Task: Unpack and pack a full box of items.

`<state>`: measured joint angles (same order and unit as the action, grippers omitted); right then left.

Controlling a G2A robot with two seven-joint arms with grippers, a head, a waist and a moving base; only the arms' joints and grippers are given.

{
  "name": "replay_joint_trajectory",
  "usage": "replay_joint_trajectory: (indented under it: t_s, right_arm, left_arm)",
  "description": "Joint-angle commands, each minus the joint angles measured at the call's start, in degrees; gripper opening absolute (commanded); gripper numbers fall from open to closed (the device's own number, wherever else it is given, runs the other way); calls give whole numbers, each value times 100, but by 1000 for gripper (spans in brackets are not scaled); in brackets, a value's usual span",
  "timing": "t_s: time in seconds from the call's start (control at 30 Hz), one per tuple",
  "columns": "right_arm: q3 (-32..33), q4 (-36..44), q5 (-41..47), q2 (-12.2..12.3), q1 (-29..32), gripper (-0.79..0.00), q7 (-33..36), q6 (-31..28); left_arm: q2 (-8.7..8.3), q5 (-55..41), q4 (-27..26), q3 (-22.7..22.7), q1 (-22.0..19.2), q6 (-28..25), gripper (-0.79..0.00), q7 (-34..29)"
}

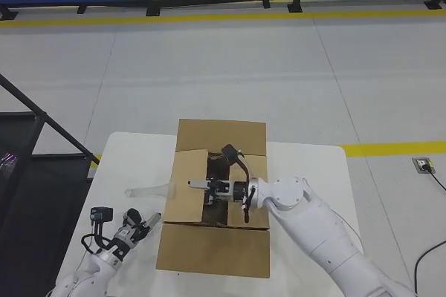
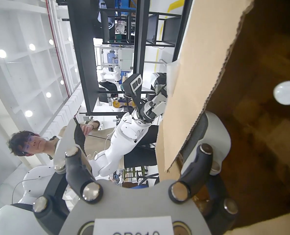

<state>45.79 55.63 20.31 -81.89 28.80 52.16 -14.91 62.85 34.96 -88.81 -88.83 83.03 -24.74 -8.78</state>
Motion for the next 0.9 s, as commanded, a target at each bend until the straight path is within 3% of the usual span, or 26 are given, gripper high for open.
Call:
replay_joint_trajectory:
  t_s: [0.0,0.23,0.37,0.53,0.87]
  right_arm:
    - [50,162,42,3,46,0,10,-25]
    - [87,568,20,-33,104,0,-158,19]
    - [30,749,-5,-84,86,0,-263,104]
    - [-80,799,-65,-170,-5,0,-406,220]
    - [-315,549,45,-383,-216,0,-450,190]
  left_arm:
    - [-34,62,-205,-151,177,-313,0,-45]
    - [-125,204,-885,-579,759,-1059,0,-309]
    - [-125,300,-1250,-558,865,-901,0,-386]
    - [-106,747,-1484,-289,689,-519,0,-489]
    - [-54,840,-1543,20,347,106,0,-482]
